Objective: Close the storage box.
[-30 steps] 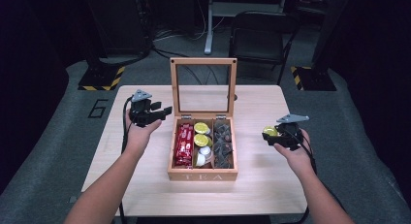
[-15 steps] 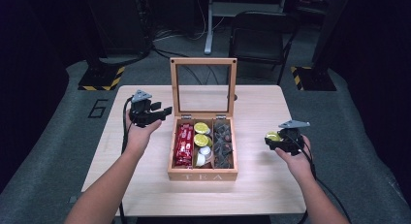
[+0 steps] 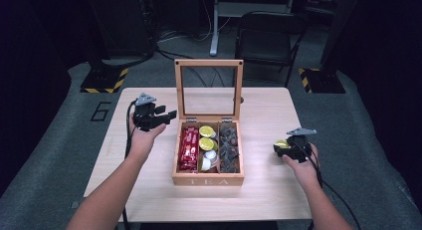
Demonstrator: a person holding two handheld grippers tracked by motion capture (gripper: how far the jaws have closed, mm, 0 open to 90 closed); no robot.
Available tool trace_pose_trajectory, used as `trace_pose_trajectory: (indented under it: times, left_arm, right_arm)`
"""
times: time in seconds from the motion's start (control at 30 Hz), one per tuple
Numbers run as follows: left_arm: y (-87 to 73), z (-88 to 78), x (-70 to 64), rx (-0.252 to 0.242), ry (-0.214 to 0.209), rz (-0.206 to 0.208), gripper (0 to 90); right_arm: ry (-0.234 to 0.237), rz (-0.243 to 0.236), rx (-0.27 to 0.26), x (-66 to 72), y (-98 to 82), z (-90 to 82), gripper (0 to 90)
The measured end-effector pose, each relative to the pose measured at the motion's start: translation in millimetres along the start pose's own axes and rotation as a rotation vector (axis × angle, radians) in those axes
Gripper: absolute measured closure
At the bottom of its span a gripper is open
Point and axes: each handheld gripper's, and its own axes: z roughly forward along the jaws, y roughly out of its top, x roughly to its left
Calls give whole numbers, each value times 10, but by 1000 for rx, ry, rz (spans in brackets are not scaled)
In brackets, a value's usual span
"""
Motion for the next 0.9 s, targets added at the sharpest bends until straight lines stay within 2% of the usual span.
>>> trace_pose_trajectory:
  times: [0.13,0.23,0.33,0.43,0.47,0.7,0.73,0.8,0.87,0.9]
  left_arm:
    - [-5,-6,4,2,0,-7,449]
    - [-5,-8,11,5,-1,-2,449]
    - [-7,-2,0,1,0,-7,449]
    - [-8,5,-6,5,-1,-5,449]
    - [-9,9,-5,4,-1,1,449]
    - [-10,13,-13,7,-2,-4,448]
    - [-10,13,-12,7,-2,-4,447]
    - [-12,13,-10,8,-3,0,446]
    - [-16,18,-13,7,-2,-1,446]
    - [-19,22,-17,7,-3,-4,445]
  right_arm:
    - [-5,2,7,-27,-29,28,370]
    - [-21,21,20,-33,-49,42,370]
    - [-28,12,25,-47,-83,69,370]
    - [-17,20,37,-53,-114,76,370]
    - [-30,30,27,-50,-117,85,369]
    - [-26,37,27,-54,-117,86,361]
    - [-17,25,23,-70,-119,87,338]
    - [-25,31,22,-67,-117,87,325]
    - [-12,38,30,-61,-111,73,316]
    - [-23,43,20,-55,-110,76,311]
